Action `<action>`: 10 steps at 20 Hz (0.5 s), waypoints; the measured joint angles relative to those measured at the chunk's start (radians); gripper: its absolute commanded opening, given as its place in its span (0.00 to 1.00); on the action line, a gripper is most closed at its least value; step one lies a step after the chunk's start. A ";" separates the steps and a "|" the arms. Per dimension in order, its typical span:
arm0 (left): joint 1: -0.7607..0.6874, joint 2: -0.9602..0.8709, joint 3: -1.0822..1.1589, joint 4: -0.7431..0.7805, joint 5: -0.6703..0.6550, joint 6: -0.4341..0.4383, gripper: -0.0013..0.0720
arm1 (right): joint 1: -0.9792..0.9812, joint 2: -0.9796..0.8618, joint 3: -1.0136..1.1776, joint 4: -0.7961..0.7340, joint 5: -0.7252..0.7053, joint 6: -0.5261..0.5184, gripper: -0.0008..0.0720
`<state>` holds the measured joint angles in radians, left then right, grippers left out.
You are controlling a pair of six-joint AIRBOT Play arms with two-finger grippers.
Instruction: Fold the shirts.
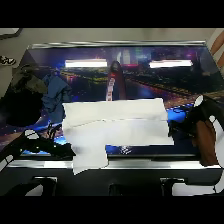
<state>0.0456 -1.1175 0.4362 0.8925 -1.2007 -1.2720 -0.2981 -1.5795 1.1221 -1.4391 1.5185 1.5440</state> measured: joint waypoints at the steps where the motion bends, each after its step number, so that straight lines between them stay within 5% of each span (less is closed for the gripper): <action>1: -0.002 0.000 0.000 -0.001 0.001 0.000 0.06 | 0.000 -0.001 -0.017 0.007 -0.011 0.000 0.74; 3: -0.002 0.005 0.000 -0.002 0.002 0.001 0.06 | 0.000 -0.003 -0.039 0.018 -0.031 0.010 0.41; 4: -0.002 0.007 0.000 -0.002 0.003 0.001 0.06 | 0.000 -0.003 -0.045 0.021 -0.040 0.026 0.06; 10: -0.002 0.042 0.017 -0.002 0.021 0.000 0.05 | 0.000 0.021 -0.040 0.060 -0.051 0.062 0.07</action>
<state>0.0441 -1.0760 0.4530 0.8906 -1.1797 -1.2724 -0.2981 -1.5585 1.0824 -1.3788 1.4670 1.6058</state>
